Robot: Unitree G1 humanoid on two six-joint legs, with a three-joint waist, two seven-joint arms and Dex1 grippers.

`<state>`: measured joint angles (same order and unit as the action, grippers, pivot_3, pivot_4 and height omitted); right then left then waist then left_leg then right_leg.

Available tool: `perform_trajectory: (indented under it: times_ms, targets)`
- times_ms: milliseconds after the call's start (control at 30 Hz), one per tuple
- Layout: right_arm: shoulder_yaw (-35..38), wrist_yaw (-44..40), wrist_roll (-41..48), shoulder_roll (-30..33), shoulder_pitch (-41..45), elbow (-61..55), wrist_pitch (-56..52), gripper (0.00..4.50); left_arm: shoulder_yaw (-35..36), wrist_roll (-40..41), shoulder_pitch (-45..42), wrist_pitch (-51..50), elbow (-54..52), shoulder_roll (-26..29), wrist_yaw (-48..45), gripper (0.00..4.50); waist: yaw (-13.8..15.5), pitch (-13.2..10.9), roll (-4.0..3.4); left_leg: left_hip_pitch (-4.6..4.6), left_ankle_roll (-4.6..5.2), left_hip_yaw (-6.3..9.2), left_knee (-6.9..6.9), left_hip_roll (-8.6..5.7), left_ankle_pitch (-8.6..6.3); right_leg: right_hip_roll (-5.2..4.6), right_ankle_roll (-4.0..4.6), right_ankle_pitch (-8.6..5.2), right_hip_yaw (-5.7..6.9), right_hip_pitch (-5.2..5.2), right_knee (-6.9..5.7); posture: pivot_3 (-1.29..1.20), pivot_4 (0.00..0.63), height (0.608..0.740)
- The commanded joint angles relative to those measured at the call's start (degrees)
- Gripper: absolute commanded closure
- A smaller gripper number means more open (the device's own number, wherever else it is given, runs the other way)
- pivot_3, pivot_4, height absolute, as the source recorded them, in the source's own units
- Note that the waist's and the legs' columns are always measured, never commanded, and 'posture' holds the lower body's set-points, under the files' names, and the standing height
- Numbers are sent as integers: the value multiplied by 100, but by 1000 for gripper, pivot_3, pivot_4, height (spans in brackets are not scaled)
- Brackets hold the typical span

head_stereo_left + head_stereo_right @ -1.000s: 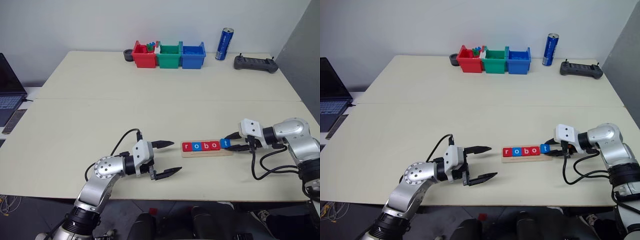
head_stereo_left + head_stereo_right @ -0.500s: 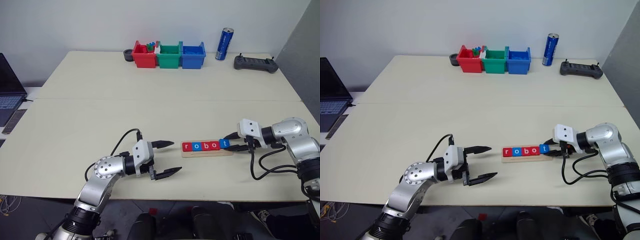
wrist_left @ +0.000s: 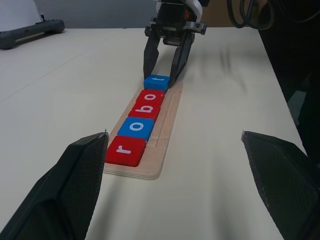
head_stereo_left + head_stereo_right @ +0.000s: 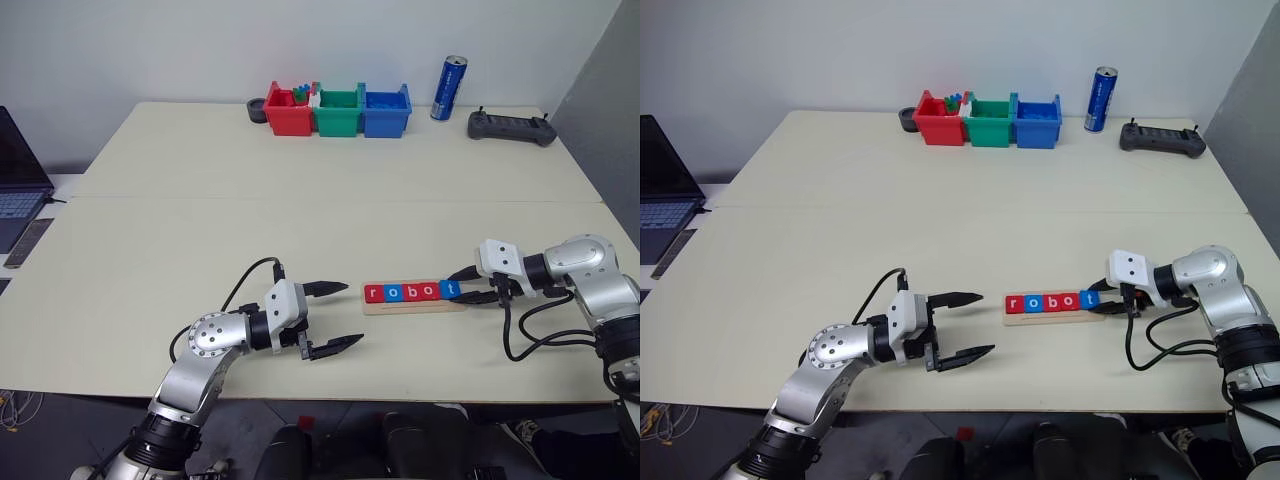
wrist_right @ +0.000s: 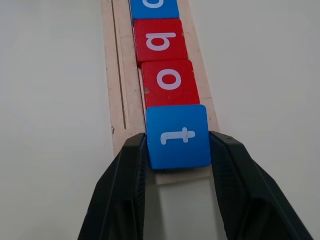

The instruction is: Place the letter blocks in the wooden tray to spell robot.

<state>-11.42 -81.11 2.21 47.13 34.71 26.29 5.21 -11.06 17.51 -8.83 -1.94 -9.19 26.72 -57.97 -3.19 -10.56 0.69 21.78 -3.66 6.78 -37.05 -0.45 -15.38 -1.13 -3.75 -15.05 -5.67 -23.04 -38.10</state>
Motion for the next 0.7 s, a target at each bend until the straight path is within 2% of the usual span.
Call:
perform_trajectory:
  times_ms: [33, 167, 433, 467, 700]
  targets:
    - [51, -27, -17, 56, 126, -31, 77, 3036, 0, 9, 13, 76, -216, -1, 29, 0, 0, 0, 0, 0, 0, 0, 0, 0, 0, 0, 0, 0, 0, 0, 0, 0, 150, 740]
    - [46, -43, -36, 39, 131, -24, 89, 3036, 8, 6, -9, 80, -185, 0, 24, 0, 0, 0, 0, 0, 0, 0, 0, 0, 0, 0, 0, 0, 0, 0, 0, 0, 150, 740]
    - [105, -53, 31, 19, 178, -49, -55, 216, 4, -4, -16, 75, -187, 1, 26, 0, 0, 0, 0, 0, 0, 0, 0, 0, 0, 0, 0, 0, 0, 0, 0, 0, 150, 740]
    - [138, -47, 70, 23, 178, -75, -118, 34, 1, -4, -25, 75, -184, -1, 23, 0, 0, 0, 0, 0, 0, 0, 0, 0, 0, 0, 0, 0, 0, 0, 0, 0, 150, 740]
    - [352, -61, 318, 214, 115, -373, -534, 34, -4, 4, -59, 65, -168, -10, 4, 0, 2, 0, 0, 0, 0, 0, 0, 0, 0, 0, 0, 0, 0, 0, 0, 0, 150, 740]
